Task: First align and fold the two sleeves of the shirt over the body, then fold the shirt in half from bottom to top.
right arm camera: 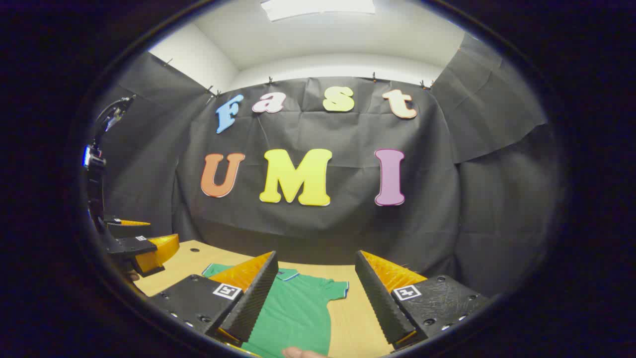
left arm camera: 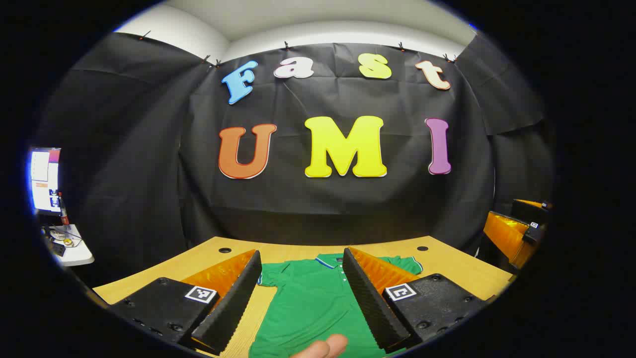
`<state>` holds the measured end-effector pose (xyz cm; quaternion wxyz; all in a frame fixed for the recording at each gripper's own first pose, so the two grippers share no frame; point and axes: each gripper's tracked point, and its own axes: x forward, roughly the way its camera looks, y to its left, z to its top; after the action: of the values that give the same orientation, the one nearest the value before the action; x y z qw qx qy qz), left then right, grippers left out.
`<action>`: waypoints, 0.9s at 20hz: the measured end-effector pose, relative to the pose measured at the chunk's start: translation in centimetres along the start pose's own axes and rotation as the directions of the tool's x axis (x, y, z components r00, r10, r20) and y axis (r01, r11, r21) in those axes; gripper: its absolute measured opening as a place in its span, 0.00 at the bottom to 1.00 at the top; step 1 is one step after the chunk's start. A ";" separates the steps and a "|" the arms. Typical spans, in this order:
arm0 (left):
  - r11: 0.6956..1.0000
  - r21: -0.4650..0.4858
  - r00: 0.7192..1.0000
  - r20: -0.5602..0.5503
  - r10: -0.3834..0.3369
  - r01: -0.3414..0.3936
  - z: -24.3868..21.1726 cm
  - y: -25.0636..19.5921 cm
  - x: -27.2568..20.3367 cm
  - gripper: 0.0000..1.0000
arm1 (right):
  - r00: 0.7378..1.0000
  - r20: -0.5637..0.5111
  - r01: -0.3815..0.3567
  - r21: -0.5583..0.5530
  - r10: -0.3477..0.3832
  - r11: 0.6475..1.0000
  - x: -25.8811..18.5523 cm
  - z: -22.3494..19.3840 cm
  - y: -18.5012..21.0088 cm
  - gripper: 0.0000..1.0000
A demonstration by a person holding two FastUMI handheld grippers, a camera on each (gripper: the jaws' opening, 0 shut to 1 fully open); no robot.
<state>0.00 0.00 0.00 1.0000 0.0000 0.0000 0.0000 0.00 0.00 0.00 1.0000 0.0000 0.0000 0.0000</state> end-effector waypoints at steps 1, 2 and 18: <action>1.000 0.013 1.000 0.003 -0.007 0.007 0.0 -0.1 -0.2 1.00 | 1.000 0.006 0.008 -0.016 -0.008 1.000 -0.1 0.1 -0.1 0.95; 0.999 0.030 1.000 0.004 -0.020 0.019 0.1 -0.2 -0.3 1.00 | 1.000 0.012 0.010 -0.028 -0.010 1.000 -0.1 0.1 0.0 0.95; 0.996 -0.011 0.995 -0.049 -0.085 0.084 -1.1 -1.3 -0.5 1.00 | 0.997 -0.056 0.042 -0.052 -0.045 0.998 0.1 -2.2 -3.2 0.96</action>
<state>-0.49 -1.27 -1.05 0.9988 -0.0043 0.0247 -0.0422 0.06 -3.16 -2.23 0.9990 -0.0253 0.0287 -0.0217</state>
